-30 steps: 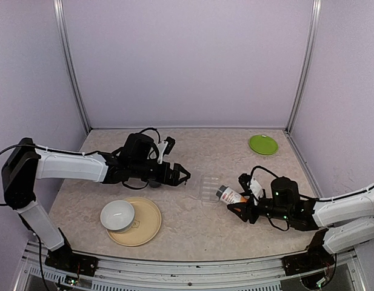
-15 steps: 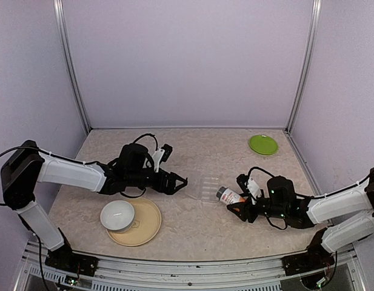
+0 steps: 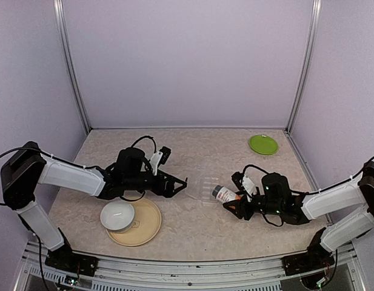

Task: Sort the pills into containers
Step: Pour the pill into the compartment of the pill container.

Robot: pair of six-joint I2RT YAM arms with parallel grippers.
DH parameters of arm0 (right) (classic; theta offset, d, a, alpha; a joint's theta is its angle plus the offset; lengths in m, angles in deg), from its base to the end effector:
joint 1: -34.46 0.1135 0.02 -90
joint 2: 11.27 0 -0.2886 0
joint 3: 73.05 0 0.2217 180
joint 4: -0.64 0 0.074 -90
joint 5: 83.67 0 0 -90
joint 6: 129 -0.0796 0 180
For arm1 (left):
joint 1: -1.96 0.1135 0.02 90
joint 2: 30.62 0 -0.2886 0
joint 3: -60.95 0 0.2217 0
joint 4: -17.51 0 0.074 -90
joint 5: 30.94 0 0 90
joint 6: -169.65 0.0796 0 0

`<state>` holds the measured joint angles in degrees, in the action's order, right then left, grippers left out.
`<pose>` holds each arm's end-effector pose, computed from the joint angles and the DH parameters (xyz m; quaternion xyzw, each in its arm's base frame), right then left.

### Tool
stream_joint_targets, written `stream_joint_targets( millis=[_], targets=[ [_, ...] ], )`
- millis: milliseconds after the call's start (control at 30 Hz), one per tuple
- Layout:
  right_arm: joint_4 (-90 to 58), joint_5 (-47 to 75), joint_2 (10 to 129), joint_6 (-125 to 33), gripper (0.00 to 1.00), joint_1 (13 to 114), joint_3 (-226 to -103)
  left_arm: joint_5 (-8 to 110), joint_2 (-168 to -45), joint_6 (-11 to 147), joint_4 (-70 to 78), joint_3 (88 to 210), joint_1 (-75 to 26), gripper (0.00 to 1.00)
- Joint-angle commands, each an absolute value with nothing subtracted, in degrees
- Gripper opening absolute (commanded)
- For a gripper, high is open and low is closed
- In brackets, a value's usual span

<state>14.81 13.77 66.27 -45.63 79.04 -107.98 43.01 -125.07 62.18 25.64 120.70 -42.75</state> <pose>0.1747 0.1866 0.1724 -0.3102 0.7999 0.2710 0.4364 0.2398 -0.2684 0.2077 0.2697 0.8014 -0.3705 0.3844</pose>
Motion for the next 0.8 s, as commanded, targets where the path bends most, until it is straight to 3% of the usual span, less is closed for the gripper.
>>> stream_joint_targets(
  millis=[0, 767],
  targets=[
    [15.17, 14.2, 66.94, -44.98, 0.14, 78.5, -109.41, 43.24, -123.43, 62.7, 28.34, 119.74, -42.52, 0.99],
    [11.95, 12.84, 70.78, -46.03, 0.13, 78.41, -112.37, 42.71, -124.12, 61.98, 29.13, 119.42, -42.43, 0.99]
  ],
)
